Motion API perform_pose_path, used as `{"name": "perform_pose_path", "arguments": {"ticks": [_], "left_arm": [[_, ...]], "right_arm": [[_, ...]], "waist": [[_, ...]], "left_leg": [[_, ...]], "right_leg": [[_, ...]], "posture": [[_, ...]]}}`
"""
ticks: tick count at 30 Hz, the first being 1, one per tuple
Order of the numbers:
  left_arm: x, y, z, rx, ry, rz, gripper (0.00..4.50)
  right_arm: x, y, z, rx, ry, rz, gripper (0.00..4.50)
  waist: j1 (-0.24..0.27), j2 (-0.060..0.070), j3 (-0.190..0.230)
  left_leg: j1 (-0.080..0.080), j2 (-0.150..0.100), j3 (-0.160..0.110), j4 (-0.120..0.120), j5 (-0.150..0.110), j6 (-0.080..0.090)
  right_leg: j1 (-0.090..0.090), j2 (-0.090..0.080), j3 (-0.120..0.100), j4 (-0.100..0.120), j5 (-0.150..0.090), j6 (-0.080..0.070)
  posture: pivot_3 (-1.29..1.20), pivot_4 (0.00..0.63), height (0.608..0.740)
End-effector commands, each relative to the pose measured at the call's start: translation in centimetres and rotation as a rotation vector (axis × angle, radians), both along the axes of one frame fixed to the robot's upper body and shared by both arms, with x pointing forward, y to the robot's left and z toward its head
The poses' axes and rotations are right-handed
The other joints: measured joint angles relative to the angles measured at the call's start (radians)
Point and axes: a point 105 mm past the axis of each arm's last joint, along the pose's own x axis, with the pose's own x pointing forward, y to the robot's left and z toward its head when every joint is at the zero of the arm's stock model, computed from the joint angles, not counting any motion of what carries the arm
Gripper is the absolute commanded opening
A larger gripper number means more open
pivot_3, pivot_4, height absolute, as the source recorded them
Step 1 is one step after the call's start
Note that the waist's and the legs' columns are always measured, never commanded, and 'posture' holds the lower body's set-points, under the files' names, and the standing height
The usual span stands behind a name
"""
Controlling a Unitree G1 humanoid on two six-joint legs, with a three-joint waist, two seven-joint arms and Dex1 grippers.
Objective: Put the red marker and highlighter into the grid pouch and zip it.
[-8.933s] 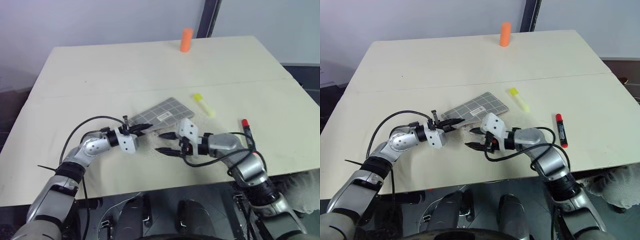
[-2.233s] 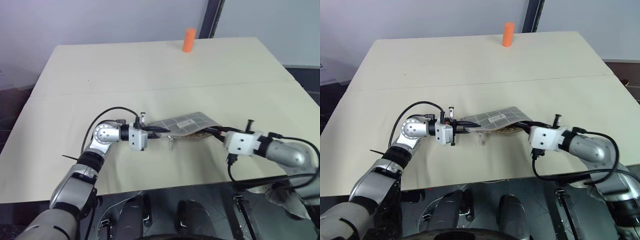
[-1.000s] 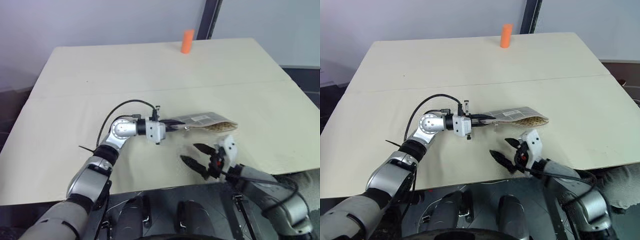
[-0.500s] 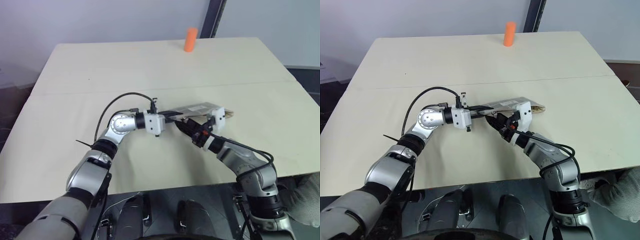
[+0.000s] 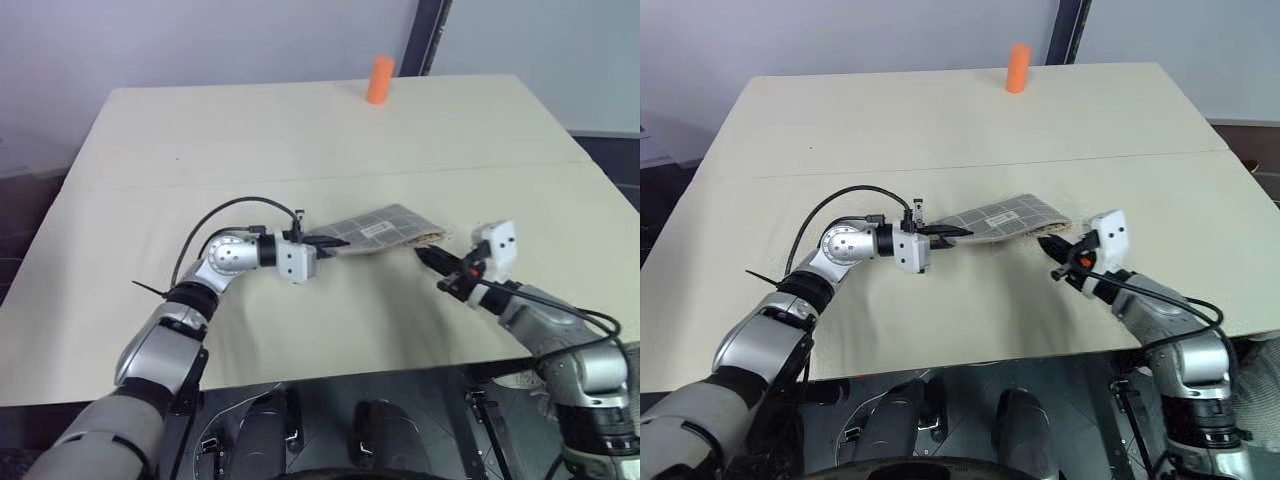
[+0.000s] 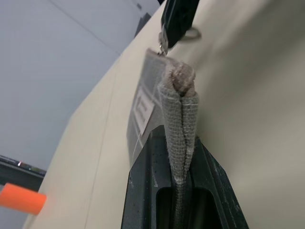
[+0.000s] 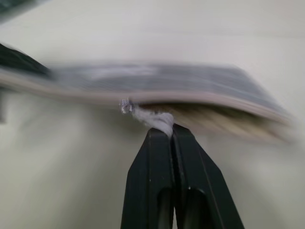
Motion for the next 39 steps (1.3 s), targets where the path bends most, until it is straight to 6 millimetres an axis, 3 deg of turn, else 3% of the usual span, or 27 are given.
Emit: {"name": "perform_pose_path", "arguments": {"ticks": [1, 7, 9, 12, 17, 19, 25, 29, 33, 39], "left_arm": [[1.0, 2.5, 0.3, -0.053, 0.074, 0.089, 0.00], [1.2, 3.3, -0.3, -0.076, 0.197, 0.108, 0.00], [1.6, 3.4, -0.1, -0.140, 0.321, 0.111, 0.71], [1.8, 3.7, 0.5, -0.249, 0.475, 0.094, 2.00], [1.3, 6.1, 0.9, -0.324, 0.671, 0.090, 4.49], [1.1, 8.1, 1.1, -0.353, 0.686, 0.137, 4.50], [1.8, 13.5, 0.3, -0.490, 0.896, 0.415, 4.50], [1.6, 15.7, 0.8, -0.570, 0.910, 0.499, 4.50], [1.9, 17.1, 1.3, -0.669, 0.894, 0.541, 4.50], [2.2, 17.4, 1.5, -0.673, 0.813, 0.577, 4.50]], "right_arm": [[0.4, -3.2, 1.7, -0.047, -0.078, -0.115, 0.07], [0.7, -2.0, 1.2, -0.057, -0.059, -0.097, 0.07], [0.3, -1.2, 1.4, -0.030, -0.062, -0.041, 0.00], [-0.2, -1.3, 1.9, 0.012, -0.067, -0.021, 0.92], [-1.3, -4.2, 2.2, -0.042, -0.084, -0.092, 3.55], [-2.9, -5.2, 2.2, -0.060, -0.056, -0.079, 4.48], [-6.2, -8.3, 2.8, -0.186, -0.032, -0.108, 4.48], [-7.7, -5.7, 4.4, -0.109, -0.104, 0.022, 4.48], [-9.9, -2.0, 3.6, -0.052, -0.040, 0.203, 4.48], [-10.2, 0.2, 2.0, -0.033, 0.030, 0.293, 4.48]], "waist": [[-0.002, 0.000, 0.000], [-0.004, 0.000, 0.000], [-0.001, 0.000, 0.000], [0.000, 0.000, 0.000], [-0.001, 0.000, 0.000], [-0.003, 0.000, 0.000], [-0.002, 0.000, 0.000], [-0.002, 0.000, 0.000], [0.003, 0.000, 0.000], [0.001, 0.000, 0.000]], "left_leg": [[0.000, 0.000, 0.000, 0.000, 0.000, 0.000], [0.000, 0.001, 0.000, 0.000, 0.000, 0.000], [0.000, 0.000, 0.000, 0.000, 0.000, 0.000], [0.000, 0.000, 0.000, 0.000, 0.000, 0.000], [0.000, 0.000, 0.000, 0.000, 0.000, 0.000], [0.000, 0.000, 0.000, 0.000, 0.000, 0.000], [0.003, 0.001, -0.001, 0.000, 0.000, -0.001], [0.012, 0.001, -0.001, -0.002, -0.002, -0.004], [0.013, 0.001, -0.002, -0.004, -0.002, -0.004], [0.012, 0.000, -0.001, -0.005, -0.002, -0.004]], "right_leg": [[0.000, 0.000, 0.000, 0.000, 0.000, 0.000], [0.001, 0.000, 0.000, 0.001, 0.000, 0.000], [0.000, 0.000, 0.000, 0.001, 0.000, 0.000], [0.000, 0.000, 0.000, 0.001, 0.000, 0.000], [0.004, 0.000, 0.000, 0.001, 0.000, 0.000], [0.004, 0.001, 0.000, 0.001, 0.000, 0.000], [0.007, 0.001, 0.000, 0.001, 0.000, 0.000], [0.012, 0.000, 0.000, -0.003, -0.002, -0.003], [0.012, -0.003, 0.001, -0.004, -0.003, -0.004], [0.012, -0.004, 0.001, -0.006, -0.002, -0.004]], "posture": [[0.00, 0.150, 0.740], [0.00, 0.150, 0.740], [0.00, 0.150, 0.740], [0.00, 0.150, 0.740], [0.00, 0.150, 0.740], [0.00, 0.150, 0.740], [0.00, 0.150, 0.740], [0.00, 0.150, 0.740], [0.00, 0.150, 0.740], [0.00, 0.150, 0.740]]}}
